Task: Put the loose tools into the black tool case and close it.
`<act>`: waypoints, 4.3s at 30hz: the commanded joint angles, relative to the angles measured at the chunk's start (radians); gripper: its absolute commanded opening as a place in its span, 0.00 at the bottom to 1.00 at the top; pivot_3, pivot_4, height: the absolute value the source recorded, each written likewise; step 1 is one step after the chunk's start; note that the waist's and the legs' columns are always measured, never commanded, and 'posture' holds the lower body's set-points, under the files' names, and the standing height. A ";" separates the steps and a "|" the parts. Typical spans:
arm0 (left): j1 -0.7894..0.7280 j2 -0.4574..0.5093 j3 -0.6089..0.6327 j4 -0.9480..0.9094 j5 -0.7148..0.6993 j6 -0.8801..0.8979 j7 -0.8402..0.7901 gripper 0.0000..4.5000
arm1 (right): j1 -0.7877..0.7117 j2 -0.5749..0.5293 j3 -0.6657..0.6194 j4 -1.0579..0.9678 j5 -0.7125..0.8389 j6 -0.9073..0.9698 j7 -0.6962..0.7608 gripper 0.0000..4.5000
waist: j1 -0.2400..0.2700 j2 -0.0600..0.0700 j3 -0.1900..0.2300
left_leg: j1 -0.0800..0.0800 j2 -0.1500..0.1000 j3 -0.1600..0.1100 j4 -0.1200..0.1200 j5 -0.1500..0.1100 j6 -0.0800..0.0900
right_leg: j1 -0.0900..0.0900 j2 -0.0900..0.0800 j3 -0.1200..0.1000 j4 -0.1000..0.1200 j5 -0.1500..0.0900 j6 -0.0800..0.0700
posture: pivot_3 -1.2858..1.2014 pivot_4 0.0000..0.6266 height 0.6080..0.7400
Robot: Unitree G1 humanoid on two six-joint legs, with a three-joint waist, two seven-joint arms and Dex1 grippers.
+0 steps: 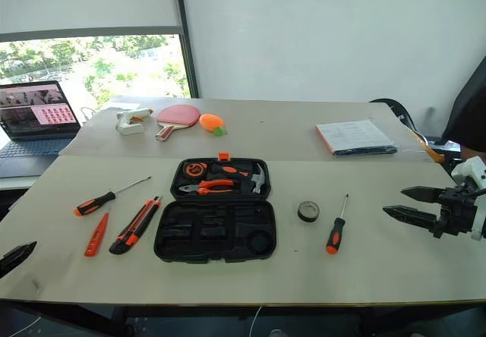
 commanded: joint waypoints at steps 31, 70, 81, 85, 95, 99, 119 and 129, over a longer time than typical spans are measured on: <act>-0.666 0.320 -0.577 0.464 0.226 -0.115 -0.206 1.00 | -0.026 0.080 0.088 -0.812 0.203 0.213 -0.224 0.98 | 0.004 0.001 0.000 | -0.001 -0.001 0.000 -0.001 -0.001 -0.001 | -0.001 0.001 -0.001 0.001 -0.001 0.000 | 0.52 0.24 0.98; -1.357 0.158 -0.967 1.380 0.711 -0.569 -0.234 0.19 | -0.066 0.104 0.078 -0.998 0.392 0.324 -0.390 1.00 | 0.032 -0.002 0.000 | -0.015 -0.006 -0.005 0.008 -0.001 0.000 | -0.010 0.000 -0.003 0.008 0.002 0.003 | 0.52 0.24 0.98; -1.606 0.052 -0.912 1.199 0.570 -0.499 -0.584 0.19 | 0.030 0.115 0.038 -0.985 0.384 0.315 -0.407 1.00 | 0.046 -0.007 0.000 | -0.025 -0.006 -0.011 0.018 -0.003 0.002 | -0.011 0.000 -0.008 0.006 0.002 0.005 | 0.52 0.24 0.98; -1.552 -0.049 -1.001 0.961 0.578 -0.451 -0.679 0.19 | 0.060 0.113 0.022 -0.994 0.387 0.314 -0.415 1.00 | 0.045 -0.007 0.000 | -0.026 -0.007 -0.011 0.020 -0.003 0.002 | -0.011 -0.001 -0.008 0.006 0.003 0.006 | 0.52 0.24 0.98; -1.306 -0.079 -1.183 0.408 0.633 -0.103 -0.677 0.19 | 0.123 0.125 -0.007 -1.053 0.405 0.330 -0.491 1.00 | 0.010 -0.007 0.000 | -0.025 -0.006 -0.014 0.019 -0.003 0.003 | -0.012 0.001 -0.005 0.008 0.003 0.006 | 0.52 0.24 0.98; -1.269 -0.092 -1.200 0.483 0.686 -0.192 -0.556 0.19 | 0.146 0.135 -0.014 -1.073 0.407 0.329 -0.521 1.00 | 0.016 -0.007 0.000 | -0.023 -0.007 -0.014 0.020 -0.003 0.003 | -0.010 0.001 -0.005 0.008 0.003 0.007 | 0.52 0.24 0.98; -1.278 -0.144 -1.237 0.619 0.683 -0.451 -0.557 0.19 | 0.151 0.140 -0.002 -1.062 0.398 0.315 -0.553 1.00 | 0.031 -0.007 0.000 | -0.024 -0.008 -0.013 0.021 -0.003 0.003 | -0.010 0.000 -0.005 0.007 0.004 0.008 | 0.52 0.24 0.98; -1.312 -0.129 -1.197 0.559 0.633 -0.348 -0.603 0.66 | 0.158 0.144 0.003 -1.066 0.392 0.312 -0.553 1.00 | 0.031 -0.007 0.000 | -0.024 -0.008 -0.014 0.021 -0.003 0.003 | -0.009 0.000 -0.005 0.007 0.004 0.008 | 0.52 0.24 0.98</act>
